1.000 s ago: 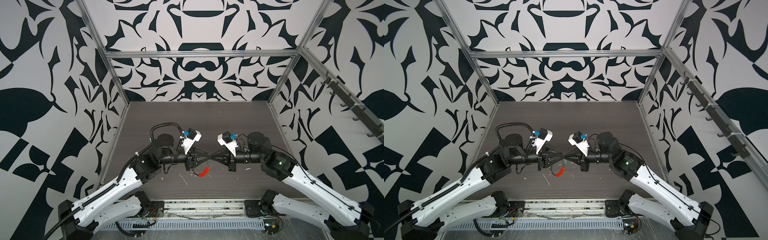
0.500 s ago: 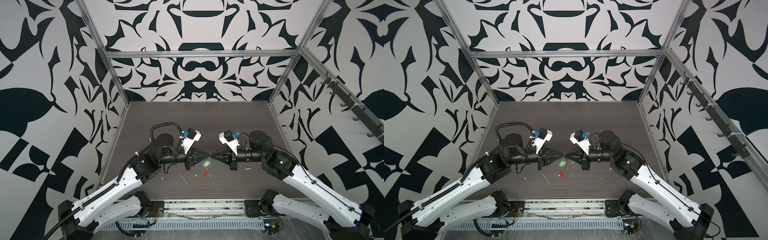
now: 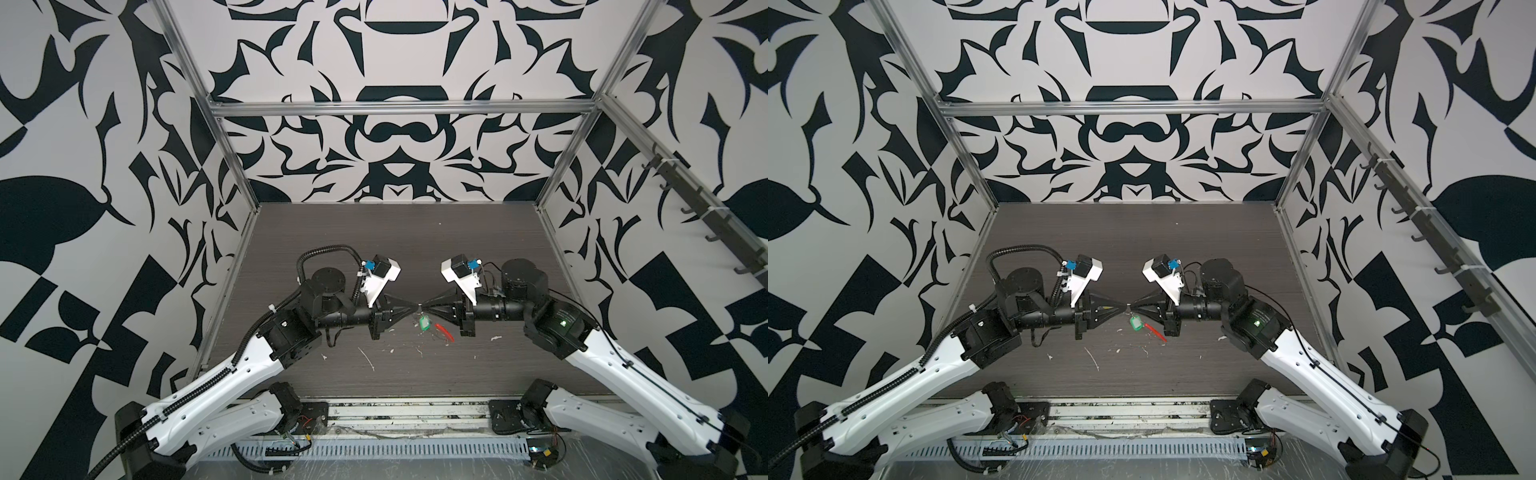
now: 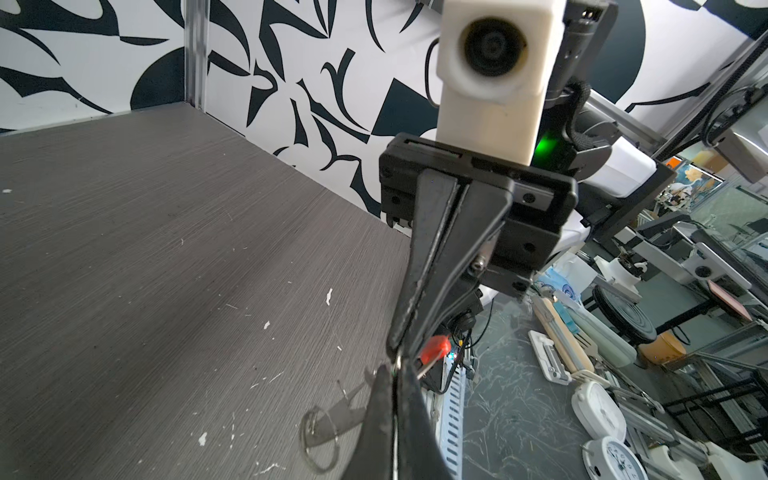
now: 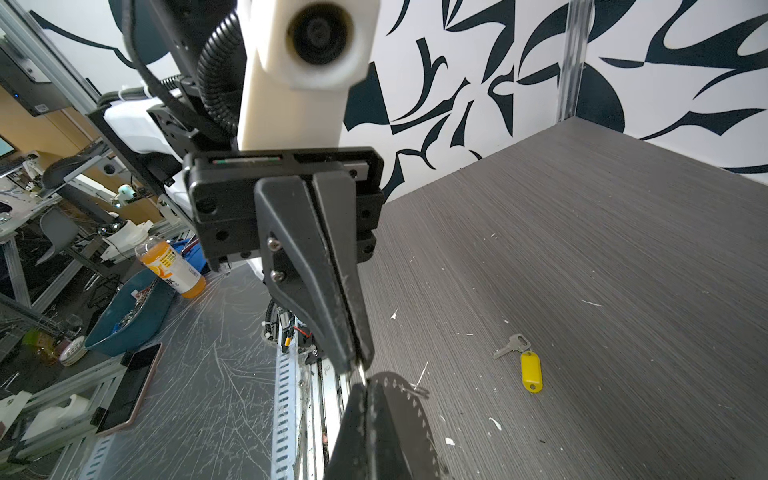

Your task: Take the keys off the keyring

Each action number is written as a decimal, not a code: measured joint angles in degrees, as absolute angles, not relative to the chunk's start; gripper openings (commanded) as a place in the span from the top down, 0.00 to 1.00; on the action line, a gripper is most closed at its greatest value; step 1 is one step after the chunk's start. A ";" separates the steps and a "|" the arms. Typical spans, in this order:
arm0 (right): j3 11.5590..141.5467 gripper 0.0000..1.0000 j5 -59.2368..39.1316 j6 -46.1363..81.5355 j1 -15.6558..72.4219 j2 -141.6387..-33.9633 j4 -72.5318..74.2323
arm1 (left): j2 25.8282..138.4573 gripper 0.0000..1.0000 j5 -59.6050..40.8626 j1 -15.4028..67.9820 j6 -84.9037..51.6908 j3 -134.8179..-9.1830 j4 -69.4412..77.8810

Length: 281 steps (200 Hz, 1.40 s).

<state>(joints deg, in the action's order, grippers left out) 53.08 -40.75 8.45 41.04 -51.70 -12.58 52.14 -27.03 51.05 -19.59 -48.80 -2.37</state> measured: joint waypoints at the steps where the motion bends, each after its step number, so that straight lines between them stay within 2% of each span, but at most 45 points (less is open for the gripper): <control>1: 53.08 1.00 -40.75 8.51 41.04 -51.70 -12.56 | 52.12 1.00 -27.00 51.05 -19.66 -48.75 -2.24; 13: 52.97 1.00 -40.73 9.23 40.99 -51.70 -11.81 | 51.81 1.00 -26.70 51.00 -19.92 -48.29 -1.21; 42: 51.22 0.77 -38.79 12.25 40.99 -50.81 -8.84 | 50.92 1.00 -25.36 51.03 -20.71 -46.48 1.54; 77: 48.69 0.59 -32.14 17.12 40.93 -46.50 -4.10 | 48.53 1.00 -23.11 51.07 -21.76 -42.72 4.58; 101: 46.17 0.50 -27.55 21.06 40.93 -42.83 0.14 | 47.24 1.00 -21.80 51.13 -22.70 -42.39 6.57; 130: 42.06 0.46 -25.61 25.08 40.93 -40.80 6.48 | 45.21 1.00 -20.34 51.13 -23.86 -40.34 11.00; 133: 41.80 0.39 -25.63 25.43 40.93 -40.82 6.94 | 45.06 1.00 -20.25 51.13 -24.05 -40.07 11.42; 136: 41.58 0.36 -25.69 25.85 40.93 -40.88 7.40 | 44.93 1.00 -20.16 51.13 -24.10 -39.81 11.90; 193: 40.58 0.46 -29.89 33.28 41.34 -46.70 17.39 | 44.73 1.00 -19.38 51.13 -25.47 -38.35 16.88; 229: 40.58 0.48 -30.89 34.09 44.29 -48.75 19.53 | 44.69 1.00 -18.48 51.13 -26.00 -37.85 19.51; 281: 40.75 0.58 -30.09 32.47 49.01 -50.43 19.49 | 44.60 1.00 -16.25 51.13 -26.39 -36.71 20.84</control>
<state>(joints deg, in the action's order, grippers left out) 40.75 -30.09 32.47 49.01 -50.43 19.49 44.60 -16.25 51.13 -26.39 -36.71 20.84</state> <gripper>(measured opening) 0.453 0.042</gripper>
